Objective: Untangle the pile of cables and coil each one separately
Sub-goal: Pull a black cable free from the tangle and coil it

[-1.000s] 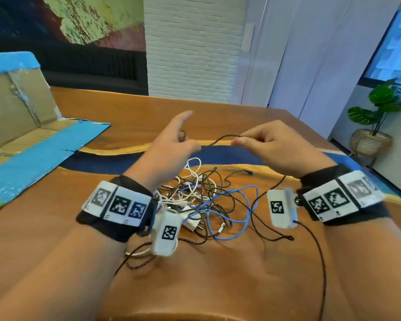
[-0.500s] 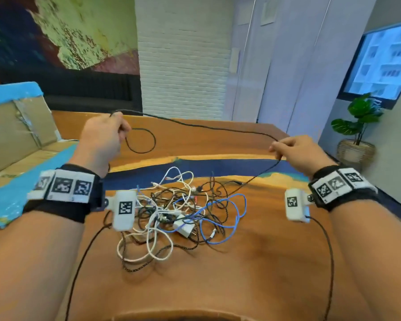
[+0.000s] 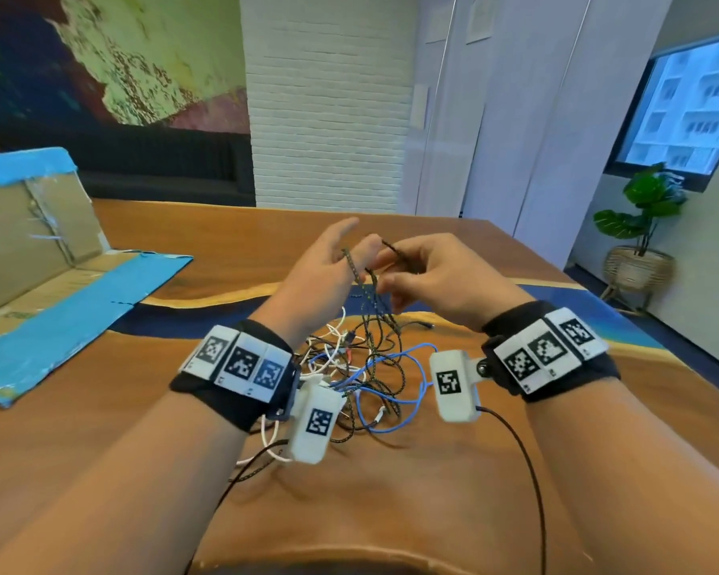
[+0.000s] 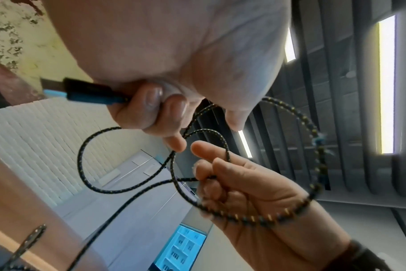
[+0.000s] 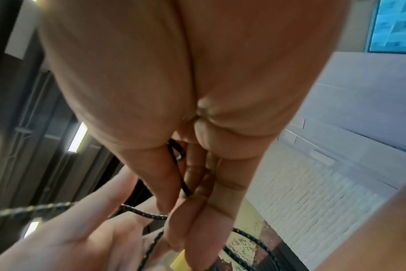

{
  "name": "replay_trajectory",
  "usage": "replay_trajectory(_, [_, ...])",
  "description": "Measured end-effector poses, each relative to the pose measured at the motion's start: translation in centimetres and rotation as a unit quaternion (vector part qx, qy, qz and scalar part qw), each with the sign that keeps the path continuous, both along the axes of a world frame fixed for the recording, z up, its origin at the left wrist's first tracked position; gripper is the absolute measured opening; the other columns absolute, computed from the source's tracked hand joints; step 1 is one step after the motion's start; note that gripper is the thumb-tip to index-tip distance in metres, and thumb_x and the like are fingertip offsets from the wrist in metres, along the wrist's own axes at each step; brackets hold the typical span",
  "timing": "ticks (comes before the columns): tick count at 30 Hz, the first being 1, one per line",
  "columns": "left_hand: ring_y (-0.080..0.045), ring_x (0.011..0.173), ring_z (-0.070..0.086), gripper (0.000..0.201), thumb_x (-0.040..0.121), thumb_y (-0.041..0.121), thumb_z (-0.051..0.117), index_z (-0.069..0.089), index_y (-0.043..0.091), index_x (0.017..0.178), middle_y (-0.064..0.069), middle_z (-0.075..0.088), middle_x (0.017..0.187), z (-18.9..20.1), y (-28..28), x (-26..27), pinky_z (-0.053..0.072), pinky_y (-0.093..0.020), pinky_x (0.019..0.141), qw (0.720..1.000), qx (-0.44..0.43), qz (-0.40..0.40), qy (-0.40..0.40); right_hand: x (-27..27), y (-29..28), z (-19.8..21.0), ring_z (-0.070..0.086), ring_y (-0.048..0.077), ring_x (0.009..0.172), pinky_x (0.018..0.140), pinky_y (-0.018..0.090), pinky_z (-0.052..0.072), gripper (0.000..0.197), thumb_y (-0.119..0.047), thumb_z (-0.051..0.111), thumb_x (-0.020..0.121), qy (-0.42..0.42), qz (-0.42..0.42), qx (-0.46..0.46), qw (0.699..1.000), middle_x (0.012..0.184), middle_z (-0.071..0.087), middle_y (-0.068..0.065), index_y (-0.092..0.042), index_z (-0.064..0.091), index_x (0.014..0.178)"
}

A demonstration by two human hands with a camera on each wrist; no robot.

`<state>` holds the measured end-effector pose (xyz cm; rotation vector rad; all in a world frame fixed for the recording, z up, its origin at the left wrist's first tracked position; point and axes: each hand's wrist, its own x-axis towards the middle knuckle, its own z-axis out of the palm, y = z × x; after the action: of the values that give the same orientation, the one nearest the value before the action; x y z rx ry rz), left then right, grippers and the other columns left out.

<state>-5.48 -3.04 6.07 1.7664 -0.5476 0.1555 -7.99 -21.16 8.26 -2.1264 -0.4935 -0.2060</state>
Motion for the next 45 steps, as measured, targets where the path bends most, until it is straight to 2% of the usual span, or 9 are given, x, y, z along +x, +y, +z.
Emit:
replay_trajectory(4, [-0.01,0.102,0.066,0.029,0.101,0.042,0.059,0.064,0.031,0.128,0.006,0.071,0.107,-0.7,0.5,0.9,0.053,-0.036,0.091,0.989,0.113,-0.035,-0.089,-0.3,0.2,-0.5,0.067,0.014,0.063,0.061,0.026,0.058,0.016,0.002,0.061,0.096,0.01,0.023,-0.066,0.997,0.081,0.075,0.012,-0.007,0.074,0.094])
replay_trajectory(9, [-0.011,0.052,0.043,0.032,0.105,0.035,0.053,0.067,0.02,0.08,0.001,0.053,0.061,-0.1,3.0,1.6,0.035,-0.03,0.052,0.969,0.164,0.063,-0.174,0.5,-1.4,-1.3,0.057,0.019,0.051,0.052,0.035,0.055,0.007,-0.002,0.063,0.097,-0.012,-0.043,0.07,0.997,0.07,0.071,0.011,-0.003,0.067,0.092])
replay_trajectory(16, [-0.006,0.059,0.049,0.029,0.105,0.034,0.053,0.068,0.018,0.087,0.001,0.057,0.067,-0.5,6.2,2.1,0.037,-0.018,0.053,0.961,0.088,0.162,-0.206,1.8,-4.4,-1.9,0.038,0.015,0.049,0.053,0.032,0.042,0.022,-0.021,0.064,0.099,-0.04,-0.111,0.24,0.964,0.051,0.043,-0.002,-0.011,0.069,0.08])
replay_trajectory(22, [-0.004,0.06,0.05,0.021,0.103,0.027,0.059,0.073,0.017,0.091,0.007,0.059,0.067,-0.7,5.6,1.4,0.038,-0.017,0.055,0.965,0.049,0.139,-0.215,0.9,-3.1,-1.6,0.059,0.021,0.06,0.07,0.039,0.061,0.013,-0.007,0.075,0.088,-0.044,-0.036,0.128,0.99,0.07,0.068,0.003,-0.014,0.079,0.099])
replay_trajectory(26, [-0.014,0.07,0.058,0.016,0.101,0.029,0.063,0.074,0.02,0.092,-0.002,0.067,0.077,-0.8,3.8,0.7,0.049,-0.034,0.064,0.967,0.032,0.12,-0.223,1.1,-0.8,-1.4,0.062,0.026,0.055,0.068,0.05,0.062,0.015,-0.008,0.08,0.085,-0.039,-0.034,0.144,0.988,0.076,0.071,0.009,-0.011,0.077,0.1])
replay_trajectory(32, [-0.012,0.08,0.065,0.01,0.095,0.025,0.072,0.077,0.028,0.103,0.009,0.072,0.091,-1.3,3.4,1.1,0.055,-0.034,0.072,0.985,0.056,0.072,-0.148,1.7,-0.5,-1.0,0.046,0.018,0.04,0.044,0.029,0.043,0.016,-0.02,0.066,0.099,-0.117,-0.091,0.173,0.974,0.067,0.064,0.008,-0.011,0.078,0.094])
replay_trajectory(37, [-0.012,0.085,0.06,0.063,0.098,-0.002,0.051,0.053,0.045,0.14,0.013,0.058,0.114,-0.3,5.2,1.0,0.05,-0.019,0.059,0.97,0.225,0.075,-0.058,1.5,-1.9,-0.1,0.043,0.002,0.046,0.048,0.011,0.034,0.024,-0.02,0.058,0.104,-0.135,-0.114,0.116,0.977,0.061,0.057,0.0,-0.011,0.076,0.091])
replay_trajectory(42, [-0.012,0.101,0.068,0.031,0.105,0.041,0.048,0.061,0.034,0.133,0.009,0.065,0.12,2.3,3.2,-0.5,0.055,-0.033,0.089,0.998,0.056,0.032,-0.02,1.3,-0.1,1.3,0.045,0.009,0.056,0.054,0.025,0.037,0.022,-0.024,0.061,0.101,-0.142,-0.089,0.034,0.985,0.061,0.056,0.0,-0.017,0.076,0.086])
replay_trajectory(45, [-0.024,0.085,0.072,0.026,0.105,0.04,0.051,0.066,0.02,0.112,-0.004,0.072,0.098,3.0,0.6,-1.5,0.055,-0.034,0.074,0.998,0.04,-0.039,-0.004,1.2,1.7,2.2,0.045,0.009,0.057,0.055,0.03,0.036,0.028,-0.026,0.066,0.098,-0.162,-0.055,-0.007,0.985,0.058,0.059,0.003,-0.013,0.076,0.076])
